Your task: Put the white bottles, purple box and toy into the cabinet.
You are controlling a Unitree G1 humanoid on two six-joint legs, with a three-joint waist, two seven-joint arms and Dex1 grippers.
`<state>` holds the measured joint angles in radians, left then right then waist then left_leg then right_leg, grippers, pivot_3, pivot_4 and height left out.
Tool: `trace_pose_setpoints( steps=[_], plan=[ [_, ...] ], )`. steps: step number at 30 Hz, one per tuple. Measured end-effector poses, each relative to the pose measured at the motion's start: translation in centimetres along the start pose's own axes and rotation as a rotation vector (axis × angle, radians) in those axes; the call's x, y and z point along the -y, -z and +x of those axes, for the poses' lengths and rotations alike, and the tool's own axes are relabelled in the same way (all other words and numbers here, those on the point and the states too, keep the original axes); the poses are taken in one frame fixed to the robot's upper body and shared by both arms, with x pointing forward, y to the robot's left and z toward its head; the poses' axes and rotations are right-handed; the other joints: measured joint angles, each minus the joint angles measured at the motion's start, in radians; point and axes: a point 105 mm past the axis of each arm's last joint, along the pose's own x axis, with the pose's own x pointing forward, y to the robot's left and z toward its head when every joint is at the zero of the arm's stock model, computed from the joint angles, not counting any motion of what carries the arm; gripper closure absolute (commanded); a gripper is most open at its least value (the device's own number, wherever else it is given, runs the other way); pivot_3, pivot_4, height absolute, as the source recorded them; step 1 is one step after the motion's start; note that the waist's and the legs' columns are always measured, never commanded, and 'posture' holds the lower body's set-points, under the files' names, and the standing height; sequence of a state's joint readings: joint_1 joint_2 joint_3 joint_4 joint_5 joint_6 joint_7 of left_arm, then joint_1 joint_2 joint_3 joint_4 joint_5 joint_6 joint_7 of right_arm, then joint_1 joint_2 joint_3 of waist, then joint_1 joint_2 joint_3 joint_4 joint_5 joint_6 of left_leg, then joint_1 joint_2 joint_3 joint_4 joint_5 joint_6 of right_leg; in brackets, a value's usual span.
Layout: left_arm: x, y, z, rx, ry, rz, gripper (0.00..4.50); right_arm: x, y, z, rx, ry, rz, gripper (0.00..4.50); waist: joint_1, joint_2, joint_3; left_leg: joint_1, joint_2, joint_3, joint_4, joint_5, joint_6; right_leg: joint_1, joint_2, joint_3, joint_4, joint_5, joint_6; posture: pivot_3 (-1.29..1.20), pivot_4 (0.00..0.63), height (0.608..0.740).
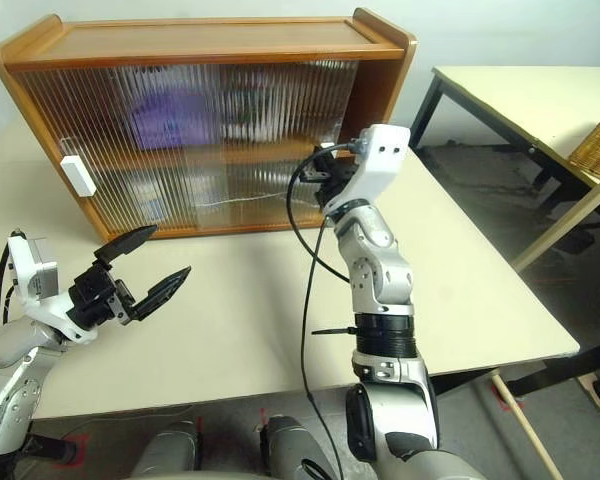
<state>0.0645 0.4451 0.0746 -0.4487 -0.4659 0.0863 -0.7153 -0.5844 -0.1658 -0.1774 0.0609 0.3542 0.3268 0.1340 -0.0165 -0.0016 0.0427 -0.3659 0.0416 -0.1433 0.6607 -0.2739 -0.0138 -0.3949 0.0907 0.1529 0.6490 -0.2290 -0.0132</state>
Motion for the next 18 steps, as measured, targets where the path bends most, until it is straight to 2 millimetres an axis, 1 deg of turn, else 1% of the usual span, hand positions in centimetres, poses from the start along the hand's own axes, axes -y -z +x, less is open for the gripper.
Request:
trace_pose_setpoints(
  steps=[10,18],
  plan=[
    [0.0,-0.1,0.0,0.007,0.000,0.004,0.00,1.1,-0.2,-0.1,0.011,0.032,-0.031,4.46,0.000,0.000,0.000,0.000,0.000,-0.001,-0.001,0.000,0.000,0.000,0.000,0.000,0.000,-0.001,0.002,-0.01,0.051,0.740],
    [0.2,-0.1,0.1,0.008,0.011,0.002,0.00,2.6,-0.6,-0.2,0.017,0.072,-0.076,4.46,0.000,0.000,0.000,0.000,-0.001,-0.001,-0.001,0.000,0.000,0.000,0.000,0.000,0.000,-0.002,0.002,-0.01,0.048,0.740]
  ],
)
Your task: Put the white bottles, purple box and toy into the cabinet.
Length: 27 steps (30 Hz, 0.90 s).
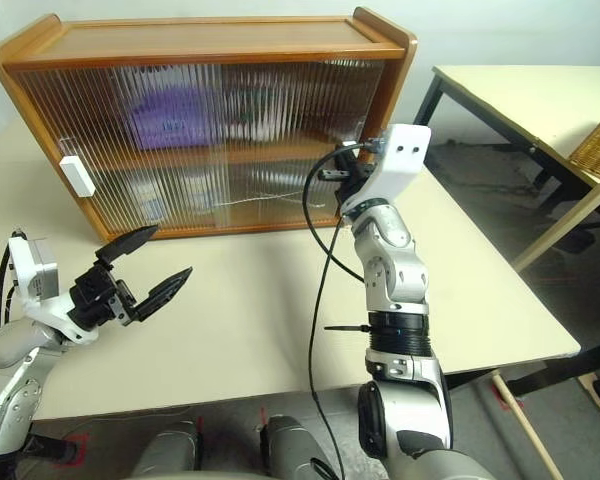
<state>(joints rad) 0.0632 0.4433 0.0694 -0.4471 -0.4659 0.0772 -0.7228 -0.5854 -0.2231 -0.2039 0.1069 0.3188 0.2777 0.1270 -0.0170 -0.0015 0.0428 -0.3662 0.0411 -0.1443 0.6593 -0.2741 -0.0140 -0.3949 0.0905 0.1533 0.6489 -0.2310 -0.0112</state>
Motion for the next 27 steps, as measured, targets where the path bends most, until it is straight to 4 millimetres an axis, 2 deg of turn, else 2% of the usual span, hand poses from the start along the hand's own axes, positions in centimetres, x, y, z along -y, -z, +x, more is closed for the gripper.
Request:
trace_pose_setpoints(
  steps=[9,17,22,27],
  plan=[
    [-0.1,0.2,0.0,-0.001,-0.003,-0.002,0.00,1.3,-0.3,-0.1,0.007,0.042,-0.038,4.46,0.000,0.000,0.000,0.000,0.000,0.000,0.000,0.000,0.000,0.000,0.000,0.000,0.000,0.000,0.001,-0.01,0.044,0.740],
    [-0.1,0.2,0.2,0.006,0.001,-0.005,0.00,1.5,-0.4,-0.1,0.009,0.050,-0.049,4.46,0.001,0.000,0.000,0.000,0.000,0.000,0.000,0.000,0.000,0.001,0.000,0.000,0.000,-0.001,0.002,-0.01,0.045,0.740],
    [-0.1,0.1,0.2,0.006,0.001,-0.005,0.00,1.4,-0.4,-0.1,0.012,0.044,-0.041,4.46,0.001,0.000,0.000,0.000,0.000,0.000,0.000,0.000,0.000,0.001,0.000,0.000,0.000,-0.001,0.002,0.00,0.045,0.740],
    [-0.1,0.1,0.2,0.006,0.001,-0.005,0.00,0.5,-0.8,-0.2,0.025,-0.001,-0.003,4.46,0.000,0.000,0.000,0.000,0.000,0.000,0.000,0.000,0.000,0.001,0.001,0.000,0.000,-0.001,0.002,-0.01,0.048,0.740]
  ],
)
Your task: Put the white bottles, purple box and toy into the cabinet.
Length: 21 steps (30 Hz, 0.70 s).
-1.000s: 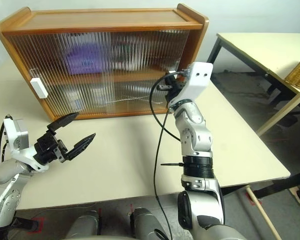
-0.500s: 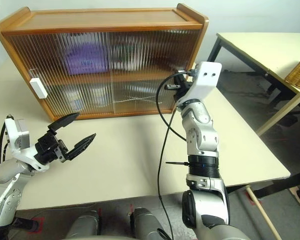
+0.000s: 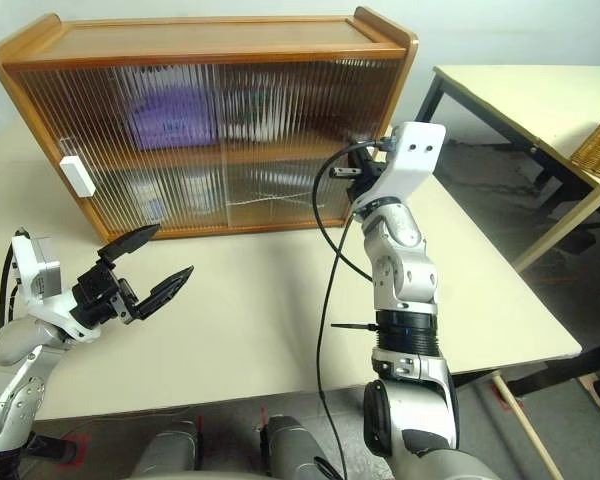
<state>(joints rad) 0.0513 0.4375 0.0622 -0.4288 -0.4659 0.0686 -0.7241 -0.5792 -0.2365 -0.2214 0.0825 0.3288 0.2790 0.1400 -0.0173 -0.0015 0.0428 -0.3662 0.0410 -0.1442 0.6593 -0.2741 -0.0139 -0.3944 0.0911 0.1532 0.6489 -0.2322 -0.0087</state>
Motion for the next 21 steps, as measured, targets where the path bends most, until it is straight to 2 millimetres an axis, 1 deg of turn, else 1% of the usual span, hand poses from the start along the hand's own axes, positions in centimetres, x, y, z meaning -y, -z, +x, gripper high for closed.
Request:
trace_pose_setpoints(
  steps=[3,9,12,15,16,19,21],
  plan=[
    [0.0,0.0,0.0,0.000,0.000,0.000,0.00,-0.8,0.1,-0.6,-0.006,-0.041,0.029,4.46,0.000,0.000,0.000,0.000,0.000,0.000,0.000,0.000,0.000,0.000,0.000,0.000,0.000,-0.001,0.001,-0.01,0.050,0.740],
    [0.0,0.0,0.0,-0.001,0.000,-0.001,0.00,-2.5,1.3,-2.1,-0.053,-0.130,0.082,4.46,-0.001,0.000,0.000,0.000,0.000,0.002,0.000,0.000,0.000,0.001,0.000,0.000,0.000,-0.001,0.001,-0.01,0.057,0.740],
    [0.0,0.1,-0.1,-0.003,-0.001,-0.003,0.00,-3.2,1.5,-2.9,-0.065,-0.186,0.068,4.46,0.000,0.000,0.000,0.000,-0.001,0.003,0.001,0.000,0.000,0.001,0.000,0.000,0.000,-0.001,0.001,-0.01,0.059,0.740],
    [0.1,0.2,-0.2,-0.007,-0.003,-0.006,0.00,-3.5,2.0,-3.9,-0.084,-0.245,0.052,4.46,0.000,0.000,0.001,0.000,-0.001,0.003,0.001,0.000,0.000,0.002,0.000,0.000,0.000,-0.002,0.002,-0.01,0.064,0.740],
    [0.1,0.2,-0.2,-0.007,-0.003,-0.007,0.00,-3.7,2.0,-4.4,-0.082,-0.283,0.058,4.46,-0.001,0.000,0.001,0.000,-0.001,0.004,0.001,0.000,0.000,0.002,0.000,0.000,0.000,-0.002,0.002,-0.01,0.068,0.740],
    [0.2,0.3,-0.4,-0.013,-0.004,-0.012,0.00,-4.6,2.6,-6.7,-0.075,-0.449,0.101,4.46,0.000,-0.001,0.001,0.000,-0.001,0.008,0.000,0.000,-0.001,0.002,0.001,0.000,0.000,-0.004,0.001,-0.01,0.073,0.740],
    [0.2,0.5,-0.6,-0.026,-0.005,-0.015,0.00,-4.4,3.3,-7.7,-0.093,-0.509,0.116,4.11,0.000,-0.001,0.002,0.000,-0.001,0.010,0.000,-0.001,-0.001,0.002,0.000,0.000,0.000,-0.004,0.001,0.00,0.074,0.740]
  ],
)
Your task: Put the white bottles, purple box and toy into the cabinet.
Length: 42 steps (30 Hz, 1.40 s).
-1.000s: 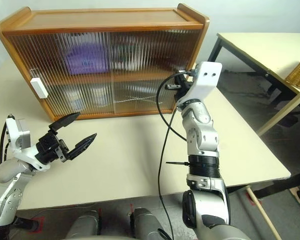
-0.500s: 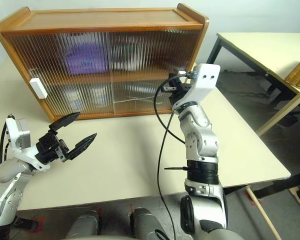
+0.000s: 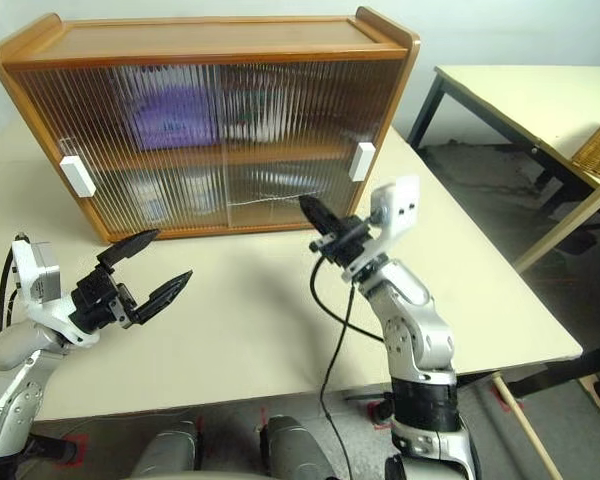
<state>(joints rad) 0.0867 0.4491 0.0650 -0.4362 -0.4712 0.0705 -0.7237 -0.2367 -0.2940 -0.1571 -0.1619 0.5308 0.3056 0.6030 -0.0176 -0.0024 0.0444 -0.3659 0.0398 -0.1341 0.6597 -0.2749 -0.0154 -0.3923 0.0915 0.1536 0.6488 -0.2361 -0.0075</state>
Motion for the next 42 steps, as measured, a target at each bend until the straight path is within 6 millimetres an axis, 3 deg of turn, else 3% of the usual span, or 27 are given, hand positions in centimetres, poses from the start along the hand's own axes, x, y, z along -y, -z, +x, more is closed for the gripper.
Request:
trace_pose_setpoints(
  steps=[2,7,12,16,18,19,22,31,36,42],
  plan=[
    [0.0,0.2,-0.3,-0.012,-0.007,-0.003,0.00,0.7,0.4,-0.8,-0.010,-0.022,0.008,3.58,0.000,-0.001,0.000,0.000,0.000,0.002,0.000,0.000,0.000,0.000,-0.001,0.001,0.000,0.000,0.000,0.00,0.075,0.740],
    [-1.0,0.7,-1.6,-0.066,-0.079,0.018,0.00,1.9,1.4,-1.8,-0.024,-0.070,0.014,1.78,-0.002,-0.001,0.001,0.001,0.001,0.002,0.000,0.000,0.000,0.000,-0.001,0.001,0.000,0.000,0.000,0.02,0.074,0.740],
    [-5.5,2.8,-7.7,-0.248,-0.357,0.049,0.00,6.8,1.9,-4.4,-0.042,-0.030,0.013,0.02,0.000,0.002,0.003,0.001,0.002,-0.002,-0.002,-0.001,-0.001,-0.001,-0.001,0.002,0.000,-0.001,-0.002,0.05,0.070,0.740],
    [-7.7,3.4,-11.6,-0.314,-0.522,0.059,0.00,9.1,1.8,-5.9,-0.008,-0.008,0.010,0.02,0.009,0.003,0.003,0.001,0.002,-0.007,-0.002,-0.003,-0.005,-0.002,-0.001,0.002,0.001,-0.002,-0.006,0.06,0.068,0.740],
    [-9.2,3.5,-13.9,-0.348,-0.635,0.084,0.00,10.9,1.5,-7.2,0.004,0.039,-0.001,0.02,0.014,0.004,0.003,0.001,0.002,-0.008,-0.002,-0.004,-0.007,-0.002,-0.001,0.002,0.001,-0.002,-0.010,0.07,0.070,0.740],
    [-10.2,3.5,-15.5,-0.367,-0.714,0.105,0.00,12.0,1.3,-8.2,-0.004,0.078,-0.015,0.02,0.018,0.004,0.003,0.001,0.002,-0.008,-0.002,-0.005,-0.009,-0.001,-0.002,0.002,0.001,0.001,-0.019,0.07,0.069,0.740],
    [-11.7,3.3,-18.4,-0.390,-0.863,0.129,0.00,13.4,1.5,-10.1,-0.014,0.149,-0.042,0.02,0.029,0.003,0.003,0.002,0.002,-0.008,-0.002,-0.007,-0.012,0.000,-0.001,0.002,0.001,0.000,-0.021,0.07,0.066,0.740],
    [-13.3,3.9,-21.7,-0.404,-1.023,0.125,0.00,14.4,3.1,-12.3,-0.042,0.256,-0.093,0.02,0.038,0.001,0.004,0.009,0.002,-0.005,-0.001,-0.007,-0.012,0.007,-0.002,0.003,0.001,0.000,-0.021,0.07,0.069,0.740],
    [-14.0,3.5,-21.8,-0.378,-1.030,0.124,0.00,14.7,3.2,-13.0,-0.039,0.288,-0.100,0.02,0.037,-0.005,0.009,0.018,0.002,-0.006,-0.002,-0.007,-0.012,0.015,-0.002,0.003,0.001,-0.006,-0.010,0.09,0.067,0.740],
    [-14.3,2.7,-21.7,-0.365,-1.008,0.137,0.00,15.1,2.6,-13.3,-0.017,0.335,-0.141,0.02,0.037,-0.007,0.011,0.018,0.002,-0.007,-0.002,-0.007,-0.013,0.015,-0.002,0.003,0.001,-0.006,-0.012,0.09,0.079,0.740]
  ],
)
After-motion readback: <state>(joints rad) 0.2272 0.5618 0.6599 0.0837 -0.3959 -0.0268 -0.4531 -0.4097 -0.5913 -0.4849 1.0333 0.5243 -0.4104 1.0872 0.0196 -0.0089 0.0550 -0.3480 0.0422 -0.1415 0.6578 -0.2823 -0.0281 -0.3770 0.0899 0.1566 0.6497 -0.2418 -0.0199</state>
